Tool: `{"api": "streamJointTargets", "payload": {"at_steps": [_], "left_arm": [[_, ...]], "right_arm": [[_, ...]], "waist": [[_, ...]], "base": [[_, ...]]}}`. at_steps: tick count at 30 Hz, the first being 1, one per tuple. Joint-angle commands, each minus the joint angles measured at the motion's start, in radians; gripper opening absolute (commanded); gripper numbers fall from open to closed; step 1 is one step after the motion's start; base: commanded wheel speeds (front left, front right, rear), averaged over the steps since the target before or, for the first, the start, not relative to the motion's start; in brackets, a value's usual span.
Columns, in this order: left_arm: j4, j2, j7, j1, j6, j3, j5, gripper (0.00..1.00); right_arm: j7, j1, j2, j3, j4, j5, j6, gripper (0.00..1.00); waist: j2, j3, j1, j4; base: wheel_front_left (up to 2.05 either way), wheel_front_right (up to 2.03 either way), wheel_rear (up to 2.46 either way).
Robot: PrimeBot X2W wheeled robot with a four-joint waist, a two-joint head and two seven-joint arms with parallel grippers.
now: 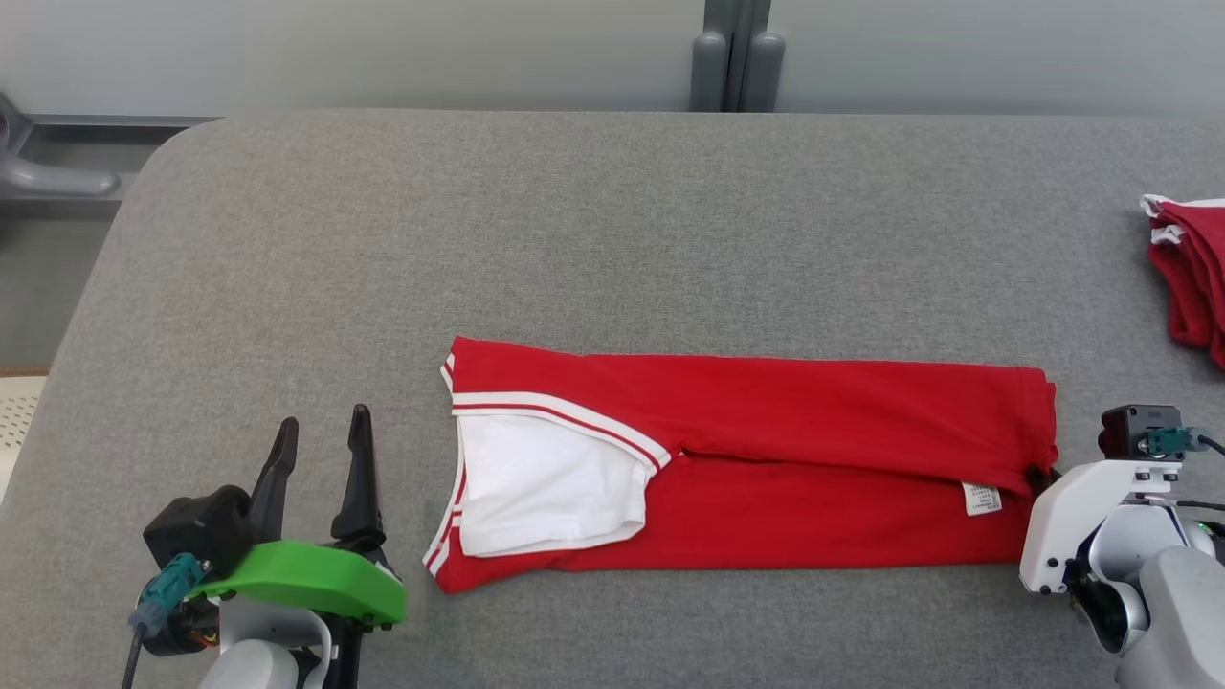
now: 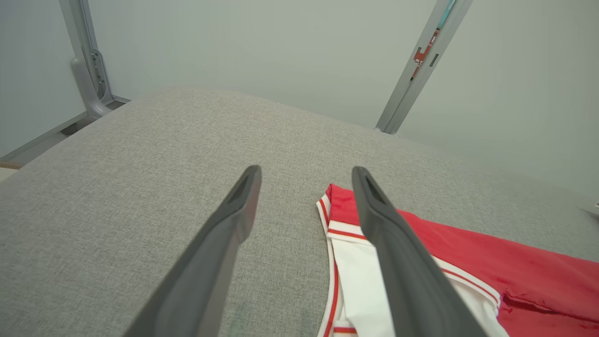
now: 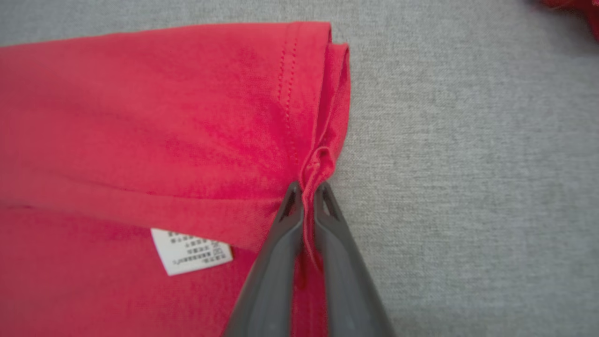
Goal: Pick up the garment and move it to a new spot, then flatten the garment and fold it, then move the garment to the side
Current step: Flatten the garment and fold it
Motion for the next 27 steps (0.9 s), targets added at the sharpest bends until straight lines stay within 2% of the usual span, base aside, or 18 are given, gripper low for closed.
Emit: {"api": "streamJointTargets", "payload": {"at_steps": [1, 9, 16, 19, 27], "left_arm": [[0.000, 0.006, 0.000, -0.018, 0.004, 0.000, -0.003, 1.00], [-0.006, 0.009, -0.003, -0.025, 0.010, -0.001, 0.001, 1.00], [-0.003, 0.006, -0.005, -0.023, 0.014, -0.005, 0.000, 1.00], [-0.002, 0.006, -0.006, -0.022, 0.016, -0.004, -0.004, 1.00], [0.004, 0.000, -0.008, -0.026, 0.012, -0.007, -0.013, 1.00]], "right_arm": [[-0.007, -0.008, -0.010, -0.002, 0.021, 0.010, -0.004, 0.00], [-0.055, -0.051, -0.054, -0.025, 0.025, 0.045, -0.004, 0.00], [-0.048, -0.014, -0.070, -0.040, -0.047, 0.098, -0.003, 0.00], [-0.029, 0.003, -0.057, -0.012, -0.126, 0.165, -0.003, 0.00], [0.057, 0.060, -0.030, 0.106, -0.434, 0.288, -0.003, 0.00]], "waist": [[0.0000, 0.001, 0.0000, -0.009], [0.0000, -0.007, 0.0000, -0.060], [0.0000, -0.015, 0.0000, -0.099], [0.0000, -0.016, 0.0000, -0.110], [0.0000, -0.022, 0.0000, -0.105]], "base": [[0.00, 0.00, 0.00], [0.00, 0.00, 0.00], [0.00, 0.00, 0.00], [0.00, 0.00, 0.00], [0.00, 0.00, 0.00]]}}
